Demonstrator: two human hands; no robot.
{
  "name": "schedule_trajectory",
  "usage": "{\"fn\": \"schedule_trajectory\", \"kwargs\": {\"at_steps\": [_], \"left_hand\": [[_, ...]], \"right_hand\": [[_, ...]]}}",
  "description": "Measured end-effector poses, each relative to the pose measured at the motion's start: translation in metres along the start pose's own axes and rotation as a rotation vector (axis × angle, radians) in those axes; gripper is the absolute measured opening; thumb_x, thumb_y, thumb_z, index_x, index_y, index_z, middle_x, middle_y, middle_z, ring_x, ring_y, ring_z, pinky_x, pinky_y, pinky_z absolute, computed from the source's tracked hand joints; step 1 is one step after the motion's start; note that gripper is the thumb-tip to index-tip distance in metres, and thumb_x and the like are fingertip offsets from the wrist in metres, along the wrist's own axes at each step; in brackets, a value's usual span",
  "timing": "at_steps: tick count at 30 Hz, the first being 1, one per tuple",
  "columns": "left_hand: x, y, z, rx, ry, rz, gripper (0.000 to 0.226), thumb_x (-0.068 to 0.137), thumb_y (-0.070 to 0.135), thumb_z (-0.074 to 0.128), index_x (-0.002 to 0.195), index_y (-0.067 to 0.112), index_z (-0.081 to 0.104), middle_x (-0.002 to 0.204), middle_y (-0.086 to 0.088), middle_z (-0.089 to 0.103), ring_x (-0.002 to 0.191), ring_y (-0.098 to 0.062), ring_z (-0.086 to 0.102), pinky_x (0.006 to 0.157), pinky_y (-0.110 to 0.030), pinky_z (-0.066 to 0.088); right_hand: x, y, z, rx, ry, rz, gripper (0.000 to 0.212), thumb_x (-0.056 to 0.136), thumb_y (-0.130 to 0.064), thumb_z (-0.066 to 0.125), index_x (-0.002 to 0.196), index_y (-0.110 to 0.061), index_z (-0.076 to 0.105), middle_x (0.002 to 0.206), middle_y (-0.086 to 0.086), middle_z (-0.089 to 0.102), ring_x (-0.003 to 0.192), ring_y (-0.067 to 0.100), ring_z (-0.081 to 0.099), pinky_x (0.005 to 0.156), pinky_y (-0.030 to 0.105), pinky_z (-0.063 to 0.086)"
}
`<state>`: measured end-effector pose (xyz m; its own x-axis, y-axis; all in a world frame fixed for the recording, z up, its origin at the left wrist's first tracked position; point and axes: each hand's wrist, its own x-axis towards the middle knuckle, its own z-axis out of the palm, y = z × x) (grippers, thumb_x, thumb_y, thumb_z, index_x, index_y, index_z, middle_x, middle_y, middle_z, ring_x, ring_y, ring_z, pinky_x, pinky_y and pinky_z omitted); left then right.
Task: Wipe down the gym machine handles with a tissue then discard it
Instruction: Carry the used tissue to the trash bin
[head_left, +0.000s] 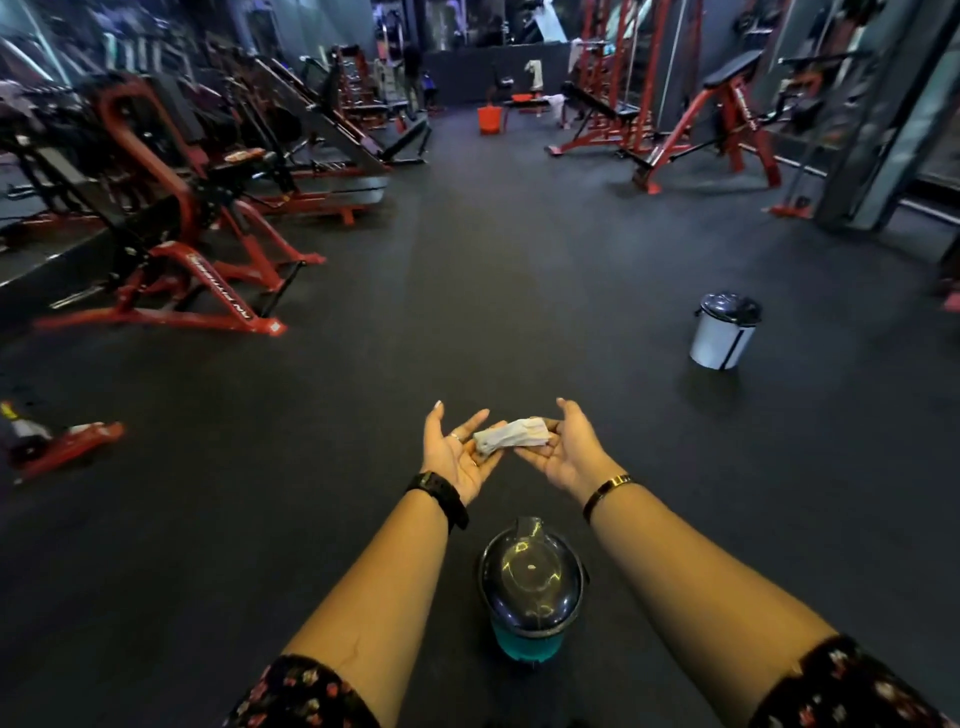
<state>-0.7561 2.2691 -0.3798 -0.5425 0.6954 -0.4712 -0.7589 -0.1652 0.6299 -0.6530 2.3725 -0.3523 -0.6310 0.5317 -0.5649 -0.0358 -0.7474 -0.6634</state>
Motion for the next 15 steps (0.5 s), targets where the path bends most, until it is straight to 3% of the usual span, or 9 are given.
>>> {"fn": "schedule_trajectory", "kwargs": {"at_steps": [6, 12, 15], "left_hand": [[0.01, 0.011, -0.011, 0.007, -0.057, -0.066, 0.065, 0.093, 0.063, 0.039, 0.112, 0.005, 0.061, 0.114, -0.023, 0.065, 0.093, -0.03, 0.066, 0.072, -0.036, 0.053], [0.016, 0.016, -0.009, 0.01, -0.095, -0.09, 0.064, 0.093, 0.062, 0.039, 0.111, 0.005, 0.062, 0.115, -0.023, 0.065, 0.093, -0.031, 0.066, 0.076, -0.037, 0.054], [0.019, 0.018, -0.007, 0.007, -0.101, -0.088, 0.062, 0.093, 0.061, 0.04, 0.108, 0.005, 0.062, 0.117, -0.024, 0.064, 0.094, -0.031, 0.065, 0.085, -0.038, 0.052]], "right_hand": [[0.007, 0.009, 0.007, 0.034, 0.046, -0.017, 0.048, 0.1, -0.043, 0.038, 0.115, 0.0, 0.051, 0.096, 0.021, 0.067, 0.083, 0.03, 0.068, 0.067, 0.037, 0.054], [0.01, 0.007, 0.011, 0.053, 0.08, -0.044, 0.047, 0.1, -0.041, 0.039, 0.119, 0.001, 0.049, 0.103, 0.023, 0.065, 0.088, 0.031, 0.066, 0.077, 0.039, 0.053], [0.012, 0.006, 0.013, 0.062, 0.09, -0.053, 0.048, 0.1, -0.041, 0.041, 0.121, 0.002, 0.049, 0.106, 0.024, 0.065, 0.088, 0.032, 0.067, 0.073, 0.039, 0.054]]}}
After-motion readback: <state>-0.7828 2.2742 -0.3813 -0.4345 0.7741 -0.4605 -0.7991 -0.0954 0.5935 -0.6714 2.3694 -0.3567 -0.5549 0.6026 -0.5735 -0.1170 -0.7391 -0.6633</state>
